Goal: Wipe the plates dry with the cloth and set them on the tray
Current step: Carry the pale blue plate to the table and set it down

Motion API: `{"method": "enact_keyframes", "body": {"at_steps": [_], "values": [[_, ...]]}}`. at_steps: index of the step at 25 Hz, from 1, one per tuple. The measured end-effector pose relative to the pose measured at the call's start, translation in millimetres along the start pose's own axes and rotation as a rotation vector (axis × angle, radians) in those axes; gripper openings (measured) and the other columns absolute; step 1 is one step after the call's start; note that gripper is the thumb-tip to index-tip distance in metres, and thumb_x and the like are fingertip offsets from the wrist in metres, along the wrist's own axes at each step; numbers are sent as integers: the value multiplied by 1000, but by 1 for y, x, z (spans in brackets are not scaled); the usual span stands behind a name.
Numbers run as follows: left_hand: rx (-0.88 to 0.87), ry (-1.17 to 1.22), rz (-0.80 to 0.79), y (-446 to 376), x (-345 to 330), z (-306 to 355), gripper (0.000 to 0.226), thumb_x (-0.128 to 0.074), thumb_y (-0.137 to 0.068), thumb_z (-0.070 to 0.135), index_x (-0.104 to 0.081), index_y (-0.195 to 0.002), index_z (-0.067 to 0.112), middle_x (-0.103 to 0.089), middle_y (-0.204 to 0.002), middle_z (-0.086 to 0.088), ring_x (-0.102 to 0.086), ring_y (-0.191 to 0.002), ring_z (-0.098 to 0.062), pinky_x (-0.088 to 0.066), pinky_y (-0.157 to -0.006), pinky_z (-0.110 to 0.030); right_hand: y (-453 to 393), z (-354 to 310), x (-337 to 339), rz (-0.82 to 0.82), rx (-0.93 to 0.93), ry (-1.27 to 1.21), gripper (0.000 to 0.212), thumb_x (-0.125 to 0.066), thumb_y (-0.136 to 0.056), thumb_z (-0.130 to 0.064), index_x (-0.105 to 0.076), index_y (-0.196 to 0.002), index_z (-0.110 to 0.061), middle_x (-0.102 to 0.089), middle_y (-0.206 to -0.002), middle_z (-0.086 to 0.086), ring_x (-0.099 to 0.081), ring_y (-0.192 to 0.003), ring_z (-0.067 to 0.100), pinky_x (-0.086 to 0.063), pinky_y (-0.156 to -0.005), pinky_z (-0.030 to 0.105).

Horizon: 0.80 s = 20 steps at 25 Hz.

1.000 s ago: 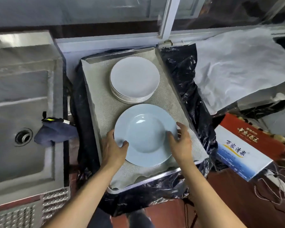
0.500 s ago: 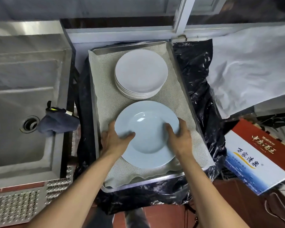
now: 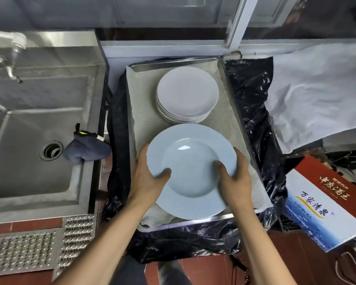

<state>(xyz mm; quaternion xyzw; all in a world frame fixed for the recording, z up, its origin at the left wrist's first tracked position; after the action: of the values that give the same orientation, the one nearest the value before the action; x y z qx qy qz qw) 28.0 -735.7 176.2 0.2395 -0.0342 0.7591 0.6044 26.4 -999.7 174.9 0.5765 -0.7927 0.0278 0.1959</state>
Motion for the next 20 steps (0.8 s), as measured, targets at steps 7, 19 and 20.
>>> {"method": "enact_keyframes", "body": {"at_steps": [7, 19, 20], "values": [[15, 37, 118, 25, 62, 5, 95, -77, -75, 18, -27, -152, 43, -45, -143, 11, -41, -131, -7, -39, -106, -38, 20, -56, -32, -137, 130, 16, 63, -75, -92, -30, -45, -147, -39, -54, -135, -35, -53, -120, -12, -41, -106, 28], [85, 183, 565, 111, 243, -20, 82, -71, -71, 7, -44, -140, 45, -59, -129, 12, -51, -127, -15, -49, -103, -49, 103, -163, -181, -539, 340, -6, 61, -77, -89, -23, -51, -139, -44, -60, -132, -27, -58, -120, -1, -45, -104, 31], [103, 186, 616, 123, 260, -25, 83, -72, -71, 8, -43, -140, 45, -59, -129, 12, -51, -127, -16, -48, -103, -49, 116, -172, -196, -581, 353, -14, 60, -77, -89, -23, -51, -140, -42, -59, -131, -29, -57, -118, -5, -45, -103, 28]]}}
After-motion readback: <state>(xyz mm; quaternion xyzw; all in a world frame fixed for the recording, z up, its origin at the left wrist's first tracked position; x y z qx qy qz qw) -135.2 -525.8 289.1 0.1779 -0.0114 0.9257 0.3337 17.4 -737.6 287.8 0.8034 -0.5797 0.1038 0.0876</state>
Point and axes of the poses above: each hand's wrist, its own y-axis away from the middle knuckle, its own x-axis out of the back of the hand, z = x × y, the point moved 5 cm from there along -y, towards the middle knuckle
